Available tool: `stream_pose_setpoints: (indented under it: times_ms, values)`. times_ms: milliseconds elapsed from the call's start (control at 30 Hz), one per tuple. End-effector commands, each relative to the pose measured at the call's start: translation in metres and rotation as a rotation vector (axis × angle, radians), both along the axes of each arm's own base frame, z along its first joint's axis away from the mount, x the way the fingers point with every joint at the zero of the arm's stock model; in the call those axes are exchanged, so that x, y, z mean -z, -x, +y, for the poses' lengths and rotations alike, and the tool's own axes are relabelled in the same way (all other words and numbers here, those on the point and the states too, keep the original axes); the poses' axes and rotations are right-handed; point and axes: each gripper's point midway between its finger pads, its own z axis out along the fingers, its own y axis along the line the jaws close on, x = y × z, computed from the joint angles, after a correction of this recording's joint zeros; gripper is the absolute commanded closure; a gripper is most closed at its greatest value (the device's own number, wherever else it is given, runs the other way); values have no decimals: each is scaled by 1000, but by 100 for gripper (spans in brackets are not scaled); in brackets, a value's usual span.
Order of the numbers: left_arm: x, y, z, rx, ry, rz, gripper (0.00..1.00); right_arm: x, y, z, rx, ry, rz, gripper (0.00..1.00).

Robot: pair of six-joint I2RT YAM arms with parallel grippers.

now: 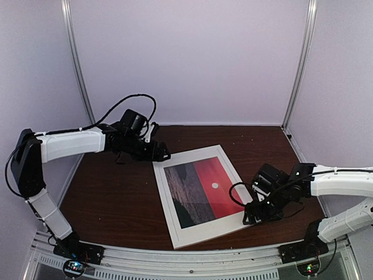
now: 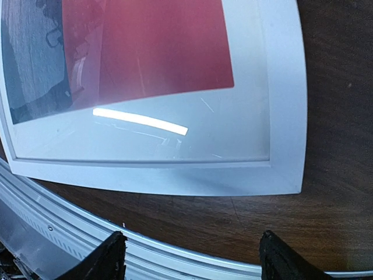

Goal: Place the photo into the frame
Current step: Place the photo frame at the center of the board, then reset both arms

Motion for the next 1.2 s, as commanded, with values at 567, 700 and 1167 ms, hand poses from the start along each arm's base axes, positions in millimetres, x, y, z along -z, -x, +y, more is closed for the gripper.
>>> stream_pose_setpoints:
  times_ms: [567,700,1167]
  values:
    - [62,-107,-5,215,-180,-13,2,62,-19,18,52,153,-7,24]
    - [79,-127,-10,237,-239,-9,2,62,-38,6,99,174,-30,24]
    - [103,-157,-11,211,-302,-46,3,49,-130,-2,177,116,-80,24]
